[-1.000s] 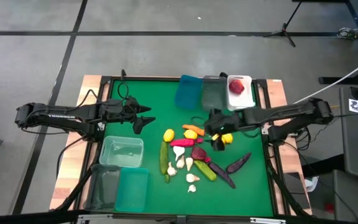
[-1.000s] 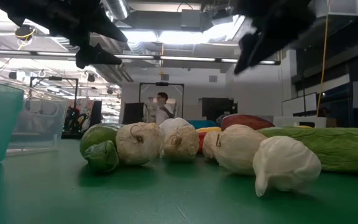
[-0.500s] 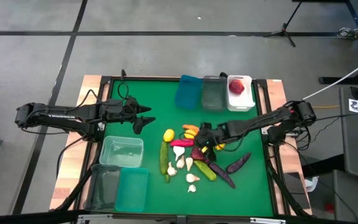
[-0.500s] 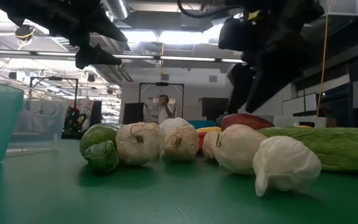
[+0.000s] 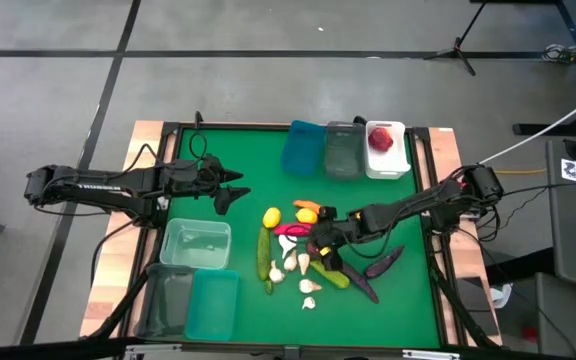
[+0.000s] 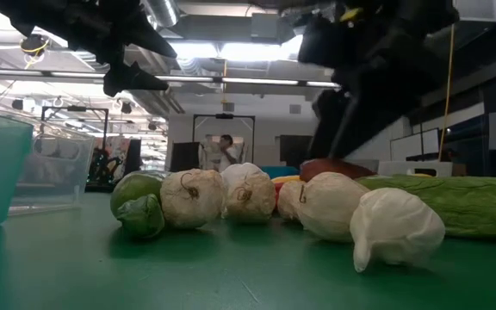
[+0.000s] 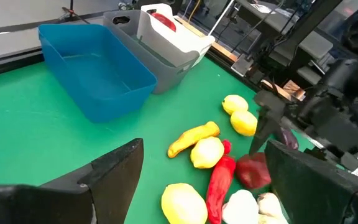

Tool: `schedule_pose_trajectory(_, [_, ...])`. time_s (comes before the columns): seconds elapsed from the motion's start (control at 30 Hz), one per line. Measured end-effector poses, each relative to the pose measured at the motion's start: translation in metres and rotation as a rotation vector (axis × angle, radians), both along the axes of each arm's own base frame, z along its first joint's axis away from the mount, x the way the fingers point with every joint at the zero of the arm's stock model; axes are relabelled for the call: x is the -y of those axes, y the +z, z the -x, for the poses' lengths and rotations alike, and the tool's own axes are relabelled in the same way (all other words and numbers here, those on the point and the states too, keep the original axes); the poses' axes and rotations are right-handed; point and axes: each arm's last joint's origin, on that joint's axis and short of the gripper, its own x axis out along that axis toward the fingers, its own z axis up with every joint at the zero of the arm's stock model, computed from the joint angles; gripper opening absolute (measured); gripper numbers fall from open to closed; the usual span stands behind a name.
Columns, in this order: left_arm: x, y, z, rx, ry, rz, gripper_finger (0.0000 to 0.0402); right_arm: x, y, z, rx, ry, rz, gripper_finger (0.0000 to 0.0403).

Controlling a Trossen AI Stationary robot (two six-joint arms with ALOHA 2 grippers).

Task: Sort produce into baskets
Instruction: Put the red apple into the white bin

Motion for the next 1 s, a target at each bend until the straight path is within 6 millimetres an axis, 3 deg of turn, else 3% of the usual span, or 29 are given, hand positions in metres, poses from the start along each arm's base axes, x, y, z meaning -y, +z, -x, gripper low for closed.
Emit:
schedule_pose_trajectory(0.23, [0.000,0.000,0.000,0.004,0.006,0.014,0.0329,0.010,-0.026,0.000,-0.071,-0.019,-0.175,0.0372])
schedule_pose_trajectory(0.43, [0.000,0.000,0.000,0.003,0.006,0.011,0.0329,0.014,-0.030,0.004,-0.114,-0.048,-0.135,0.0365])
schedule_pose_trajectory(0.67, [0.000,0.000,0.000,0.001,0.006,0.010,0.0329,0.018,-0.031,0.004,-0.125,-0.031,-0.114,0.0276])
schedule_pose_trajectory(0.8, [0.000,0.000,0.000,0.001,0.006,0.010,0.0329,0.023,-0.025,0.006,-0.115,-0.002,-0.092,0.0256])
schedule_pose_trajectory(1.0, [0.000,0.000,0.000,0.001,0.006,0.011,0.0329,0.038,0.003,0.012,-0.027,0.015,-0.043,0.0256])
